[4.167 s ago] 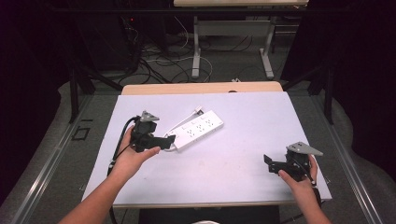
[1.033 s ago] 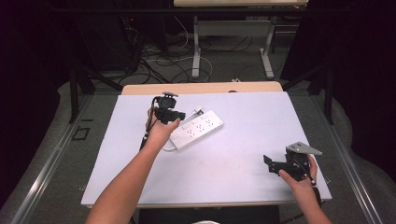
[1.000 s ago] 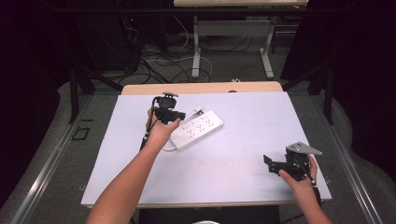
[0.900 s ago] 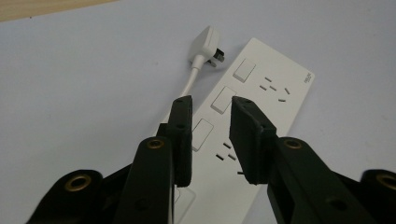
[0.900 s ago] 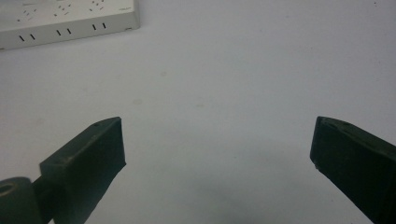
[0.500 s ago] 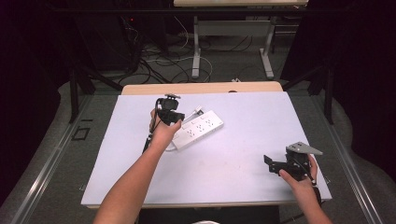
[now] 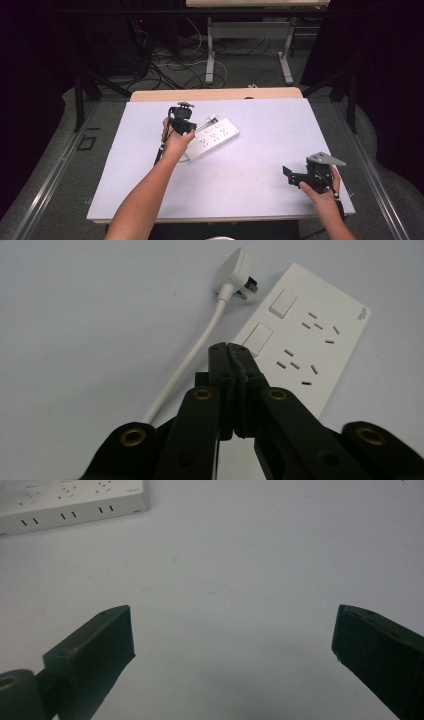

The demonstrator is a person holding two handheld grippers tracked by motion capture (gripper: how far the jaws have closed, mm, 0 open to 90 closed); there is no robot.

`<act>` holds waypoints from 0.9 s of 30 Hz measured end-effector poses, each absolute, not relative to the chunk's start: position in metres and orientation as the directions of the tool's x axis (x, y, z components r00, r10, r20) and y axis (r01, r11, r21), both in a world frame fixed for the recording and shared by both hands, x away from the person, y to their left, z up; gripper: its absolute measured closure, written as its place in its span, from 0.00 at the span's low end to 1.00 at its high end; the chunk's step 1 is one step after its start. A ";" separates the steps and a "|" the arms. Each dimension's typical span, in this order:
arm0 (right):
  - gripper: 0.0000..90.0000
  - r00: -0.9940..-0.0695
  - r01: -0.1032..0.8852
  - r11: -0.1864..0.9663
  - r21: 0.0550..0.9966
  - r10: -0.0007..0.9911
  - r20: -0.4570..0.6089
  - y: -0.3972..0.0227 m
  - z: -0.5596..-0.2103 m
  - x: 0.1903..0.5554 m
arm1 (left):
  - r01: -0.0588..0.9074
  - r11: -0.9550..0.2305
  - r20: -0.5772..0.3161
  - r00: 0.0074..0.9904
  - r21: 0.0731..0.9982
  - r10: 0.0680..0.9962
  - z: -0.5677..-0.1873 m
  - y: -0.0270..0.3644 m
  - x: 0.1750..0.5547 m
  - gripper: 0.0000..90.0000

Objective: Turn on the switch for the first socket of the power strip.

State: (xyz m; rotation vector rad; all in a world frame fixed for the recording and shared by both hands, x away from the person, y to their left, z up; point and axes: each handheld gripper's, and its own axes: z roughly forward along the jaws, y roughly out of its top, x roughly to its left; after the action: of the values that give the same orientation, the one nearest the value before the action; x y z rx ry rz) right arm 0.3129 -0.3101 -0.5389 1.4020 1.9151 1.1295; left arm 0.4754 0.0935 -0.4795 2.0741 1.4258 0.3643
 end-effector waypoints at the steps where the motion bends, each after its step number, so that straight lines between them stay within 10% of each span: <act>1: 0.03 -0.338 0.516 0.121 0.848 0.938 0.072 -0.310 -0.539 0.313 | 0.756 -0.251 -0.105 0.388 0.605 0.915 -0.480 0.093 0.476 1.00; 27: 0.03 -0.338 0.523 0.112 0.845 0.937 0.084 -0.310 -0.540 0.314 | 0.804 -0.270 -0.118 0.385 0.529 0.915 -0.502 0.088 0.486 1.00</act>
State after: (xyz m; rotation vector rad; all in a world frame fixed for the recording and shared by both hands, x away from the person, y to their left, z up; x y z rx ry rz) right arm 0.3141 -0.3099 -0.5404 1.4143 1.9165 1.1382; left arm 0.4859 0.0878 -0.5017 2.1372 1.4727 0.2865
